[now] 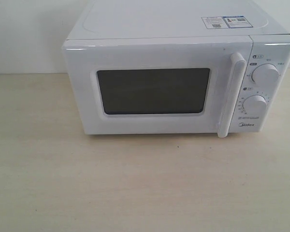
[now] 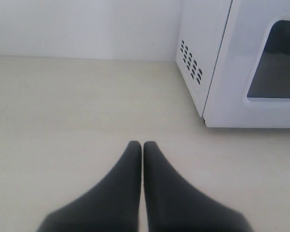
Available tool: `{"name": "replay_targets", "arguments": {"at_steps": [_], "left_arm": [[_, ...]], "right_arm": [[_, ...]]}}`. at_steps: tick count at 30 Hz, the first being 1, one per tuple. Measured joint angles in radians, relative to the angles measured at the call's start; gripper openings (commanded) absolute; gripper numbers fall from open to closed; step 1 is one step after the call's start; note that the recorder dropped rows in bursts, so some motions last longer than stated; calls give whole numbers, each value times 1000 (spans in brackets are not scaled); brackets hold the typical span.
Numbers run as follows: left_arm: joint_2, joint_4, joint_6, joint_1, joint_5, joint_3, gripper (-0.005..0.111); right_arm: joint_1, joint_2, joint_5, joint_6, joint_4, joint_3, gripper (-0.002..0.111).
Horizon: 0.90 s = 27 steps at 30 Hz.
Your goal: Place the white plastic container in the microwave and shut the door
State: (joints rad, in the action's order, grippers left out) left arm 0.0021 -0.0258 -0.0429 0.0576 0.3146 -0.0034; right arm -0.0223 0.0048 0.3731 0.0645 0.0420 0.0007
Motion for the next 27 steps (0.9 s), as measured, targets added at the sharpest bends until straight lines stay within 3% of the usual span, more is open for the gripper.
{"name": "replay_targets", "arguments": {"at_steps": [27], "left_arm": [[0,0,0,0,0,0,4]], "right_arm": [[0,0,-12,0,16,0,0]]}}
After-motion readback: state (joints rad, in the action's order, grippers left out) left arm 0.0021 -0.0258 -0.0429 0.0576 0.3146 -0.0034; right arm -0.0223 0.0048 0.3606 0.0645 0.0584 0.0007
